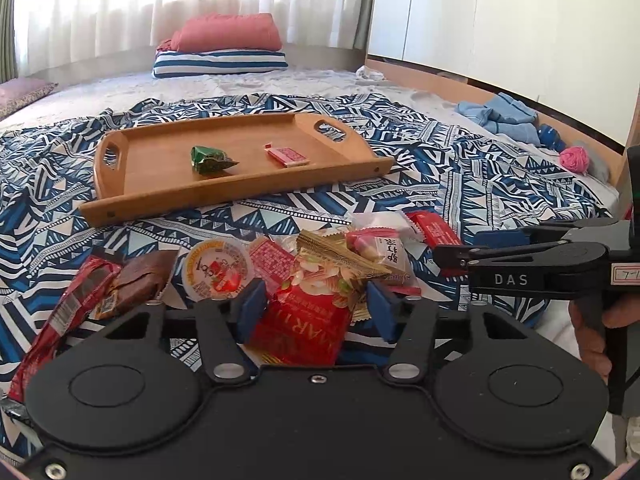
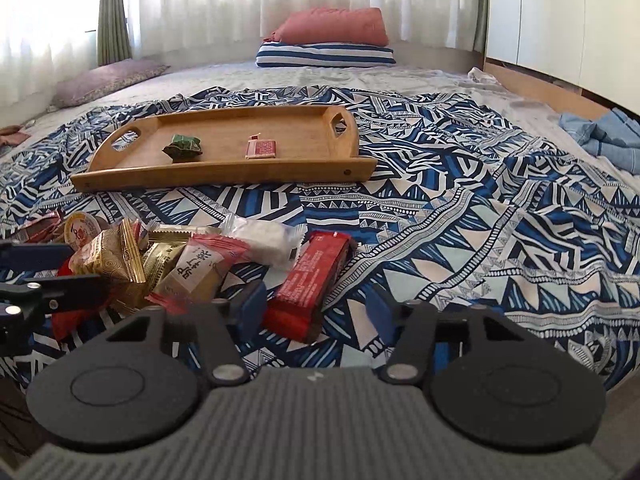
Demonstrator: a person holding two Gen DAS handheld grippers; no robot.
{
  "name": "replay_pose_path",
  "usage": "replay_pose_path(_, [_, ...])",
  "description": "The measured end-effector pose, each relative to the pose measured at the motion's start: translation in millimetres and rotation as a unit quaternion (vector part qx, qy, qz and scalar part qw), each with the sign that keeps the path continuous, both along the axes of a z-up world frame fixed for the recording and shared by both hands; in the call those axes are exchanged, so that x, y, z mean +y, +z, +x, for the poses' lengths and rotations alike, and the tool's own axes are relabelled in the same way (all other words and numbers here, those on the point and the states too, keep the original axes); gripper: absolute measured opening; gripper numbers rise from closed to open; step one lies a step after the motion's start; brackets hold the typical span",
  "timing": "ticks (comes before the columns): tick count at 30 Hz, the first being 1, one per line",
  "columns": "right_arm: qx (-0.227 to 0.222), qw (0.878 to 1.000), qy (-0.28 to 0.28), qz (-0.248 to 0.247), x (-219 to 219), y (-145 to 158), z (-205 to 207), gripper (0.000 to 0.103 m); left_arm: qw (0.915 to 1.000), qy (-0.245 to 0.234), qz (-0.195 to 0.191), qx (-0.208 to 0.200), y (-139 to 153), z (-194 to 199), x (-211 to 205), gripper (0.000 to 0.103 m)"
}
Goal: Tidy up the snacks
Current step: 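Move both tools back over the snack pile, then grasp the red chip bag with the left gripper while the right gripper grasps a red bar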
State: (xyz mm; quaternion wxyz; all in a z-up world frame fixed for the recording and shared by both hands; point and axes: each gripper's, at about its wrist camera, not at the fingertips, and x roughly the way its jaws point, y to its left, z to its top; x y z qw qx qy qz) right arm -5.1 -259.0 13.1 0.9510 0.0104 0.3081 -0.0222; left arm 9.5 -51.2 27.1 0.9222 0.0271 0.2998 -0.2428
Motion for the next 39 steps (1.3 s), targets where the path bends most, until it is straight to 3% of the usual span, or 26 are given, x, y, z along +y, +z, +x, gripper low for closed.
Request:
replay_pose_path(14, [0.007, 1.0, -0.001, -0.014, 12.0, -8.7, 12.8, 0.055, 0.9999, 0.007, -0.007, 0.009, -4.3, 4.0, 1.3, 0.053])
replay_pose_path(18, [0.006, 1.0, -0.004, -0.016, 12.7, -8.6, 14.1, 0.043, 0.9997, 0.009, -0.015, 0.014, -4.6, 2.9, 3.3, 0.059])
replay_pose_path(20, [0.005, 1.0, -0.006, -0.015, 12.5, -8.4, 13.9, 0.04, 0.9996, 0.009, -0.018, 0.022, -5.1, 3.4, 3.8, 0.066])
replay_pose_path(22, [0.004, 1.0, -0.006, -0.013, 12.0, -7.8, 13.3, 0.039, 0.9993, 0.009, -0.022, 0.028, -6.4, 3.4, 5.2, 0.067])
replay_pose_path(24, [0.003, 1.0, -0.008, -0.011, 11.0, -7.0, 12.1, 0.039, 0.9993, 0.01, -0.023, 0.029, -7.2, 3.8, 6.8, 0.065])
replay_pose_path(26, [0.001, 1.0, -0.009, -0.009, 10.8, -6.2, 10.9, 0.038, 0.9993, 0.011, -0.02, 0.03, -6.3, 3.9, 7.4, 0.051])
replay_pose_path(29, [-0.002, 1.0, -0.01, -0.009, 10.9, -4.6, 8.9, 0.038, 0.9993, 0.014, -0.018, 0.03, -2.3, 4.3, 8.4, 0.045])
replay_pose_path(39, [-0.015, 1.0, -0.017, -0.012, 9.8, 4.5, 5.4, 0.037, 0.9995, 0.027, -0.012, 0.008, 20.1, 0.8, 6.2, 0.042])
